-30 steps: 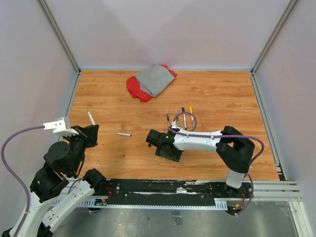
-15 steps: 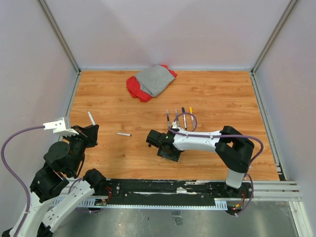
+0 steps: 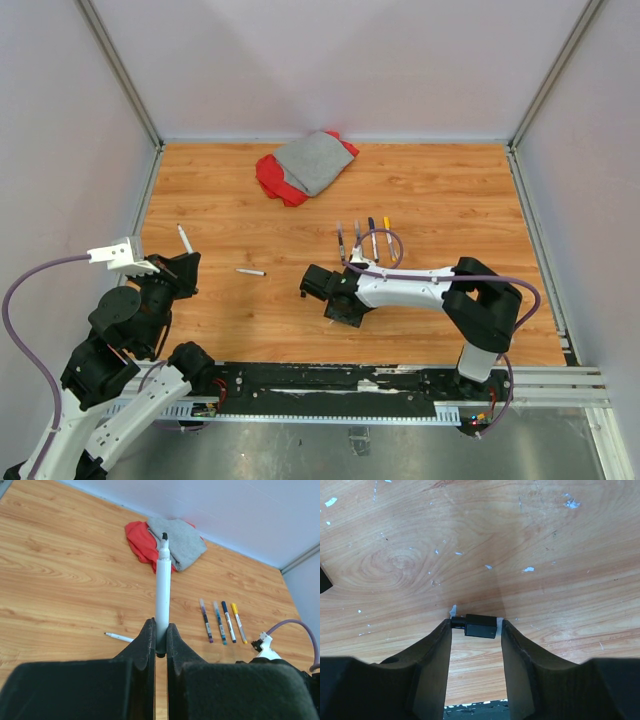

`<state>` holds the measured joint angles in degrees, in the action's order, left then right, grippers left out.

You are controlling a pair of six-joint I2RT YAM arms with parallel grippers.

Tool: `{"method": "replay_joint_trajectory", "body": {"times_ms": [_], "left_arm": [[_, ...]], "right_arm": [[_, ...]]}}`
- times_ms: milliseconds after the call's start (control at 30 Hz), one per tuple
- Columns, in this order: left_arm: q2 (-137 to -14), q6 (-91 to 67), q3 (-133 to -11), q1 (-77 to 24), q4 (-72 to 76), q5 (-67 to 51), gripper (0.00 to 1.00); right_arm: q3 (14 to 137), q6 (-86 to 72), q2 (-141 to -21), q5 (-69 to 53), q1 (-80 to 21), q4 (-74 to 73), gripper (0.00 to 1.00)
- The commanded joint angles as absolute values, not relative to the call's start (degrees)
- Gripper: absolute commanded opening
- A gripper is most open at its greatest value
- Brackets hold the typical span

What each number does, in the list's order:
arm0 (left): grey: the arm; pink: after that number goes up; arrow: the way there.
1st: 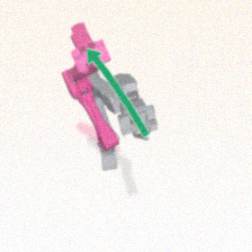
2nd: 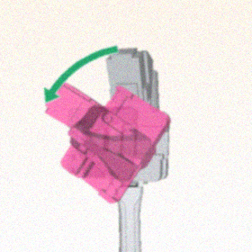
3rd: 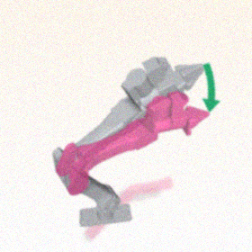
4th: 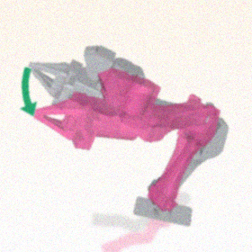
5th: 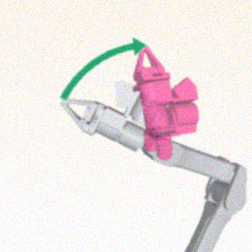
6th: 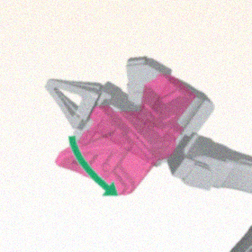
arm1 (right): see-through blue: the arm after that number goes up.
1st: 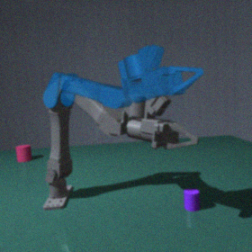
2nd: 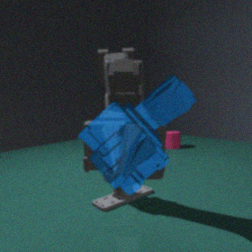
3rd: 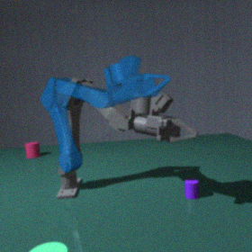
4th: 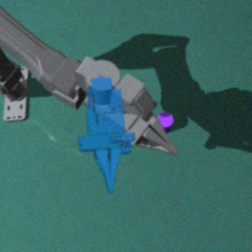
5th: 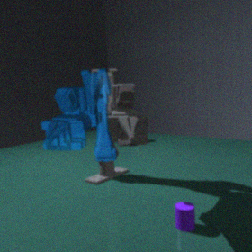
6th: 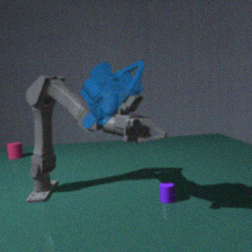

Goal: Insert the pens into the pen caps
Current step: Insert the pen cap onto the pen.

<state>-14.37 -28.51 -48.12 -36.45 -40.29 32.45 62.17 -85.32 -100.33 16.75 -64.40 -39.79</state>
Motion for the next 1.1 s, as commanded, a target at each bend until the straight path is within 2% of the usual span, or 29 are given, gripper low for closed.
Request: {"method": "replay_joint_trajectory", "body": {"times_ms": [0,200,333,567,733,867,1067], "left_arm": [[-15.1,-27.9,-47.9,-35.9,-38.0,32.5,0.01],[-15.0,-27.9,-47.9,-35.9,-38.1,32.5,0.0],[-15.0,-27.9,-47.8,-35.9,-38.0,32.5,0.01],[-15.0,-27.9,-47.8,-35.9,-38.1,32.6,0.0],[-15.2,-27.9,-47.9,-35.9,-38.1,32.6,0.01],[-15.3,-27.9,-47.9,-35.9,-38.1,32.7,0.0],[-15.5,-27.9,-47.9,-35.9,-38.1,32.6,0.0]], "right_arm": [[61.3,-81.0,-99.9,19.4,-63.6,-39.4,0.32],[61.0,-58.9,-97.4,20.1,-63.7,-32.1,0.27],[58.3,-38.8,-95.1,14.7,-63.7,-24.8,0.29],[58.3,-16.7,-95.8,4.6,-63.7,-26.0,0.32],[58.2,-9.0,-96.7,1.1,-63.7,-27.2,0.34],[59.2,-4.2,-97.6,1.2,-63.7,-29.3,0.39],[61.4,-0.6,-101.2,3.5,-63.7,-32.7,0.4]]}}
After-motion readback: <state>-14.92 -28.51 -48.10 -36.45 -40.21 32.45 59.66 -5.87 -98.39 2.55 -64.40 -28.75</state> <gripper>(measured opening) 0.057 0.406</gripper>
